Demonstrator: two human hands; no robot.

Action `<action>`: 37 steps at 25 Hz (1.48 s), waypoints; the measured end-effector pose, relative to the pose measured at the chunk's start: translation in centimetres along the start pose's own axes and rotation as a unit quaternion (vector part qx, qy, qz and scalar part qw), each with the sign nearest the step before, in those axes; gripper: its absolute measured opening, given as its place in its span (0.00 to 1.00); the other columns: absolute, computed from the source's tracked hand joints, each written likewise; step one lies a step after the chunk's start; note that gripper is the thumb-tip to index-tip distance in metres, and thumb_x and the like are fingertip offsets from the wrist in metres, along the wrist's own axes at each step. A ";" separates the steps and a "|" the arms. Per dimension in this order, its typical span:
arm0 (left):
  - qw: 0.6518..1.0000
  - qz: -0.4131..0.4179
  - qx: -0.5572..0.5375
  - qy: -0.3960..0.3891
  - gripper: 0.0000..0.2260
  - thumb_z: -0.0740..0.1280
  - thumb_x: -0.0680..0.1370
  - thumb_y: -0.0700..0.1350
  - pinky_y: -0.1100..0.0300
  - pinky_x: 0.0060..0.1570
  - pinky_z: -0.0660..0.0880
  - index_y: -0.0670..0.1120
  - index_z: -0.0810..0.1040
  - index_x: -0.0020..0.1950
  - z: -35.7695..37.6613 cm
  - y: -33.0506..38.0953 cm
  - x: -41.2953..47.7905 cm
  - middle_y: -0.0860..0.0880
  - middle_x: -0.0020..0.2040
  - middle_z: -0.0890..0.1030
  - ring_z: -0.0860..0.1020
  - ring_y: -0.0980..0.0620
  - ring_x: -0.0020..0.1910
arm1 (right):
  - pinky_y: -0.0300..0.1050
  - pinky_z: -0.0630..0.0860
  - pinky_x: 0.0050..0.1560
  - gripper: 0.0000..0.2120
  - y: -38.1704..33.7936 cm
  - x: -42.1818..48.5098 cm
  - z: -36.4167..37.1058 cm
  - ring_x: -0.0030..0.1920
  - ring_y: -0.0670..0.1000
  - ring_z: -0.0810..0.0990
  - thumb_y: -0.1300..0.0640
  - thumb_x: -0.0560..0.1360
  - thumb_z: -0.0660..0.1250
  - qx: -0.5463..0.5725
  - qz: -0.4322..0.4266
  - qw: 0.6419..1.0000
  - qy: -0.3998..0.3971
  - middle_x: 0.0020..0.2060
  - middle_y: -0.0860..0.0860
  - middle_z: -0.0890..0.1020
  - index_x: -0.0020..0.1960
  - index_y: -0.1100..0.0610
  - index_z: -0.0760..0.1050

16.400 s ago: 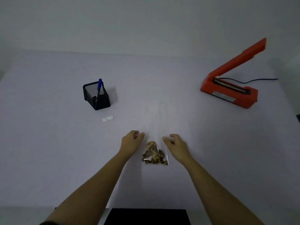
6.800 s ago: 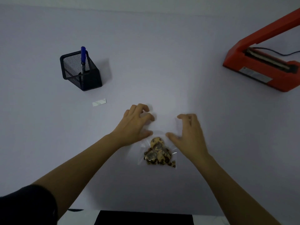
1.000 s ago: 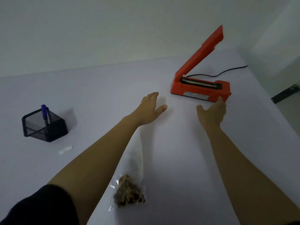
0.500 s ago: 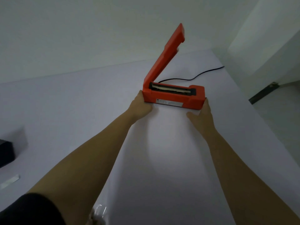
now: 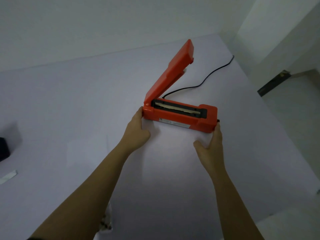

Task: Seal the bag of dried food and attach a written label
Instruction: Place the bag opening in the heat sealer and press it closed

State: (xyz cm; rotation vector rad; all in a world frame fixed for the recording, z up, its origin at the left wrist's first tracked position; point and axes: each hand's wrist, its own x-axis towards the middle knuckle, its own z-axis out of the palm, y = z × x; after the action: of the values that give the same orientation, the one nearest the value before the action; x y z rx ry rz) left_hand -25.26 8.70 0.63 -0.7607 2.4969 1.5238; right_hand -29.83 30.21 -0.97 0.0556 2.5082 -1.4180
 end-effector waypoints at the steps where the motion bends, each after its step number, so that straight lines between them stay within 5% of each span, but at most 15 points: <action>1: 1.000 -0.008 0.014 -0.001 0.37 0.62 0.72 0.31 0.53 0.69 0.61 0.47 0.50 0.76 -0.2 -0.2 -0.3 0.46 0.76 0.58 0.59 0.47 0.74 | 0.43 0.53 0.69 0.42 0.1 -0.2 0.1 0.74 0.50 0.52 0.64 0.72 0.67 -0.012 0.002 1.000 0.014 0.75 0.51 0.53 0.76 0.54 0.44; 3: 0.999 -0.013 0.038 0.031 0.37 0.63 0.74 0.33 0.52 0.71 0.59 0.46 0.46 0.77 -1.2 -0.8 -1.1 0.47 0.77 0.55 0.57 0.48 0.75 | 0.47 0.51 0.73 0.42 0.0 -0.8 0.3 0.75 0.53 0.52 0.63 0.72 0.68 -0.018 0.028 0.996 0.078 0.75 0.55 0.52 0.75 0.58 0.45; 7: 0.980 0.019 0.049 0.190 0.30 0.63 0.76 0.35 0.53 0.67 0.67 0.43 0.55 0.75 -5.6 -3.6 -4.3 0.44 0.72 0.65 0.67 0.48 0.69 | 0.51 0.67 0.66 0.32 -0.9 -4.5 2.8 0.65 0.55 0.68 0.63 0.72 0.67 0.027 0.059 0.984 0.164 0.67 0.59 0.65 0.72 0.61 0.57; 12: 0.940 -0.114 0.068 0.313 0.23 0.64 0.77 0.39 0.57 0.58 0.69 0.41 0.64 0.71 -11.8 -11.1 -10.9 0.41 0.65 0.73 0.74 0.46 0.60 | 0.48 0.73 0.56 0.30 -3.2 -10.5 11.2 0.53 0.50 0.73 0.62 0.72 0.68 0.005 0.016 0.998 -0.057 0.54 0.53 0.74 0.70 0.59 0.60; 16: 0.941 -0.181 0.073 0.275 0.17 0.63 0.78 0.42 0.55 0.54 0.72 0.41 0.71 0.66 -12.0 -15.1 -14.7 0.41 0.57 0.79 0.77 0.46 0.52 | 0.42 0.70 0.47 0.26 -5.0 -12.2 15.3 0.43 0.50 0.77 0.49 0.73 0.67 -0.066 0.040 0.980 -0.184 0.42 0.49 0.79 0.66 0.57 0.63; 23: 0.950 -0.220 0.036 0.220 0.23 0.70 0.72 0.55 0.60 0.46 0.70 0.41 0.73 0.60 -9.9 -15.4 -15.2 0.45 0.49 0.78 0.76 0.47 0.48 | 0.46 0.75 0.52 0.23 -6.2 -11.8 18.5 0.45 0.50 0.78 0.49 0.68 0.73 -0.092 0.069 0.974 -0.195 0.35 0.44 0.76 0.57 0.57 0.70; 29: 0.961 -0.194 -0.116 0.160 0.06 0.69 0.74 0.47 0.60 0.41 0.76 0.46 0.78 0.45 -10.5 -15.2 -15.6 0.50 0.39 0.80 0.78 0.52 0.40 | 0.40 0.75 0.45 0.04 -5.0 -11.9 18.0 0.41 0.48 0.81 0.54 0.71 0.71 -0.014 0.056 0.978 -0.200 0.38 0.49 0.83 0.43 0.53 0.80; 37: 0.962 -0.099 -0.253 0.021 0.04 0.64 0.78 0.39 0.65 0.39 0.77 0.41 0.77 0.47 -7.7 -10.6 -12.7 0.42 0.44 0.84 0.82 0.51 0.41 | 0.42 0.77 0.47 0.03 -3.1 -10.3 11.5 0.36 0.44 0.78 0.55 0.73 0.70 0.145 0.119 0.971 -0.147 0.34 0.48 0.81 0.40 0.52 0.80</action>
State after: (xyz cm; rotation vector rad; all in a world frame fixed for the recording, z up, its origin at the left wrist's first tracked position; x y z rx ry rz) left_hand -8.03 2.68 0.31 -1.0790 1.9860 2.1056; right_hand -18.00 19.83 -1.52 0.1802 1.9728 -1.5517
